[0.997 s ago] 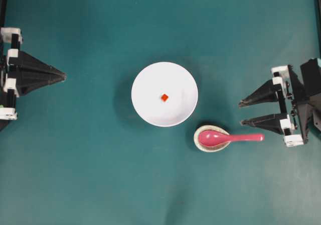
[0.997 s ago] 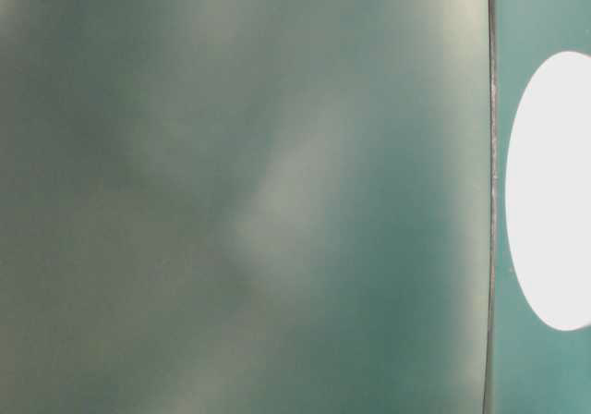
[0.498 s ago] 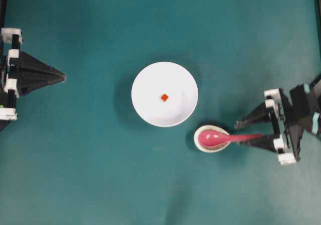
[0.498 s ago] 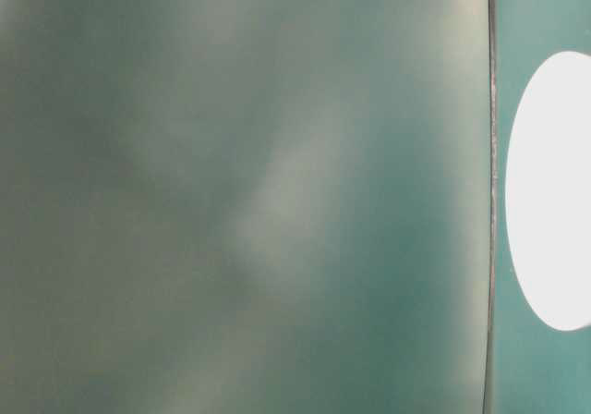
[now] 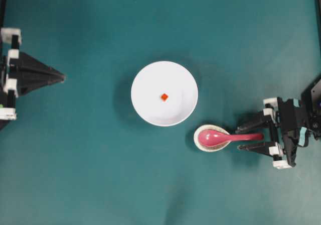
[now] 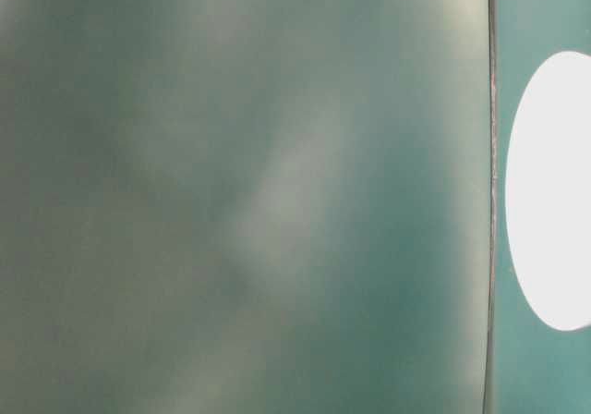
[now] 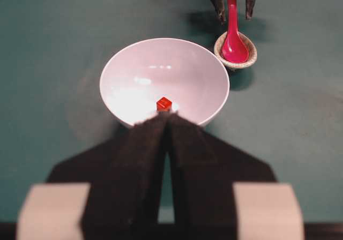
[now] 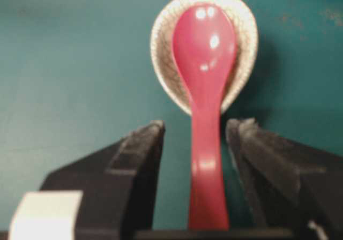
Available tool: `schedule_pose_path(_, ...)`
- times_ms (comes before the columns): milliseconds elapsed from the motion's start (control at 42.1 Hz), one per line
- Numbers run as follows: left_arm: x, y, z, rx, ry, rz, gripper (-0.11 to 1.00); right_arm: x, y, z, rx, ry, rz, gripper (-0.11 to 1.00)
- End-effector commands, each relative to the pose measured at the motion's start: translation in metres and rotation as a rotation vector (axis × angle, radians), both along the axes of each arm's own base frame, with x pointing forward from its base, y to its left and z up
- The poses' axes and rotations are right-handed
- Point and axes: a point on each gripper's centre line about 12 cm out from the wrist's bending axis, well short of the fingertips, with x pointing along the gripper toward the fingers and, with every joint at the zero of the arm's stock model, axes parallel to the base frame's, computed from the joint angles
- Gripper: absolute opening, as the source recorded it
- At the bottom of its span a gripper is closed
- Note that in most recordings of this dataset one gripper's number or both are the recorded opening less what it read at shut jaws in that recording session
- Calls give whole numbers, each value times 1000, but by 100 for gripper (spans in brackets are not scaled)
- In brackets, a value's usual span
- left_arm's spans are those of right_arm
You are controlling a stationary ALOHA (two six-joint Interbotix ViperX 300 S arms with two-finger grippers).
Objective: Grip the spoon and scoop the red block from the bowl with right arm.
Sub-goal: 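Lower the right gripper onto the pink spoon handle and close it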
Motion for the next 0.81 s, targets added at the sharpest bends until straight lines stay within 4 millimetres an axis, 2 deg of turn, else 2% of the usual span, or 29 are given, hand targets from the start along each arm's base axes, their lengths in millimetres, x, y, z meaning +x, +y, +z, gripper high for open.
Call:
schedule_pose_path(0,3,0,9,5,-21,1,0,3,1,2,5,-17,-12,56)
schedule_pose_path(783,3,0,7,6,-7,0,0,4,3,0,-81,1,36,52)
